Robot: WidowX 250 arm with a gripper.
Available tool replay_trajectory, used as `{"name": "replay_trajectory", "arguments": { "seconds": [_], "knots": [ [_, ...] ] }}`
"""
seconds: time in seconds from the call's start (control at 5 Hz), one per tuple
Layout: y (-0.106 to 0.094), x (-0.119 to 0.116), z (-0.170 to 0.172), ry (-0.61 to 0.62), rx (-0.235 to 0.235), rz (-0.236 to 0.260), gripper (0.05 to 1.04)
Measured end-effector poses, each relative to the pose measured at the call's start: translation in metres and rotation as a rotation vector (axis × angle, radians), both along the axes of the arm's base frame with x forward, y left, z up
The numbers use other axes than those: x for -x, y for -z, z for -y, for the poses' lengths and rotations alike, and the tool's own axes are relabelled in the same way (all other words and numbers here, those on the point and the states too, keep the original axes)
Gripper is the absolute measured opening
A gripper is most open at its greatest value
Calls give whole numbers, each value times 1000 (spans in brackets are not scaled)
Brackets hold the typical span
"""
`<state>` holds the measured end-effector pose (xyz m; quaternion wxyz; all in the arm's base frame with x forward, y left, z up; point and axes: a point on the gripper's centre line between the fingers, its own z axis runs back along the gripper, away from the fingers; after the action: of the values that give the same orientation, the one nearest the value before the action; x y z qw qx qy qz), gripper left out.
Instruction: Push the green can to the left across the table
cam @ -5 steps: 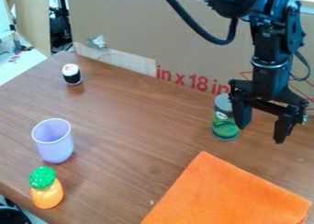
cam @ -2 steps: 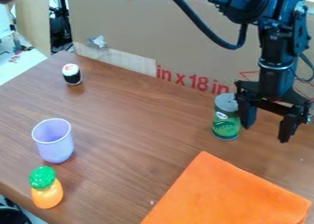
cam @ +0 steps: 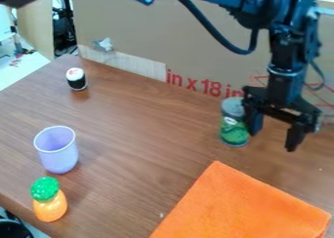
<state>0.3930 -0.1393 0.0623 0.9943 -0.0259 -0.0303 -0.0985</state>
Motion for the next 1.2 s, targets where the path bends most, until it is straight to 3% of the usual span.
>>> {"name": "replay_trajectory", "arguments": {
  "seconds": [0.6,1.0,1.2],
  "knots": [
    [5,-21,-86,-207,-50,30,1001],
    [11,-5,-125,-308,-150,16,1001],
    [9,5,-144,-360,-170,10,1001]
  ]
}}
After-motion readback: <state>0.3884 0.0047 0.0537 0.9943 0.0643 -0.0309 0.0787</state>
